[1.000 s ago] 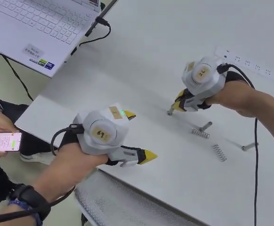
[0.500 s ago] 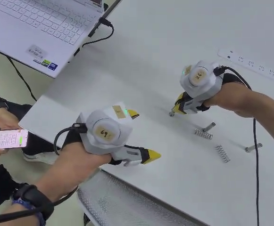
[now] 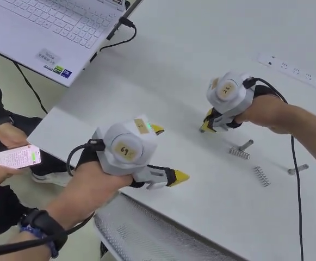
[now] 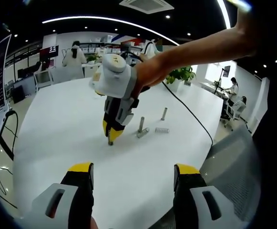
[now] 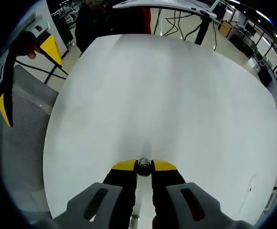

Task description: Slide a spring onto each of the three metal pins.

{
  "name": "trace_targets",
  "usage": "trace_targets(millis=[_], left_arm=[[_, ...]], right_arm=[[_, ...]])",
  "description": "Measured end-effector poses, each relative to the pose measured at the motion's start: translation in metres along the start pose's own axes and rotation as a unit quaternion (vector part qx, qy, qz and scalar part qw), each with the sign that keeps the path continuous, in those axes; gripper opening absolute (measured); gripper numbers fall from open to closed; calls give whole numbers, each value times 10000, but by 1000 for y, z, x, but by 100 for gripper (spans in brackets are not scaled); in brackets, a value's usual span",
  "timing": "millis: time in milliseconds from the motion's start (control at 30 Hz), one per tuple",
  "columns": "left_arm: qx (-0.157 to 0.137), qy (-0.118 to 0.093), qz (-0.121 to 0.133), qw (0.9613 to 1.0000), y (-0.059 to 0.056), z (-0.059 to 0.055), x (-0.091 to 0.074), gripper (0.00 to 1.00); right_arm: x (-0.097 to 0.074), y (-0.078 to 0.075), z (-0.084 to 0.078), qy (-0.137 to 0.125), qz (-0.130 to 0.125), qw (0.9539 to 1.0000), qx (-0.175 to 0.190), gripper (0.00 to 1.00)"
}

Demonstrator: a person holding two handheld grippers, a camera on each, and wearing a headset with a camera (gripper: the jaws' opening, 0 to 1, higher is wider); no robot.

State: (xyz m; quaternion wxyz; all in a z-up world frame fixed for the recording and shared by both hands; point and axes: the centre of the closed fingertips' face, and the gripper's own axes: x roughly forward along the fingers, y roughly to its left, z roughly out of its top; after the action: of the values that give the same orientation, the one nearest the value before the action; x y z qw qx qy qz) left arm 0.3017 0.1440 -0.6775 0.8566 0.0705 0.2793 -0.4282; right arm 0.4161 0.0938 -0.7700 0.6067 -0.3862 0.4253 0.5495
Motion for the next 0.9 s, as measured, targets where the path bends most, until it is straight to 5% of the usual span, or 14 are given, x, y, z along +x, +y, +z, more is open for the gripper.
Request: trace_targets(millis=[433, 900], left_arm=[[12, 5, 21, 10000, 1, 1, -1, 64], [91, 38, 60, 9999, 0, 5, -7, 65]], right_arm=[[-2, 8, -1, 35, 121, 9999, -40, 20], [-26, 5, -1, -80, -227, 9997, -7, 41]])
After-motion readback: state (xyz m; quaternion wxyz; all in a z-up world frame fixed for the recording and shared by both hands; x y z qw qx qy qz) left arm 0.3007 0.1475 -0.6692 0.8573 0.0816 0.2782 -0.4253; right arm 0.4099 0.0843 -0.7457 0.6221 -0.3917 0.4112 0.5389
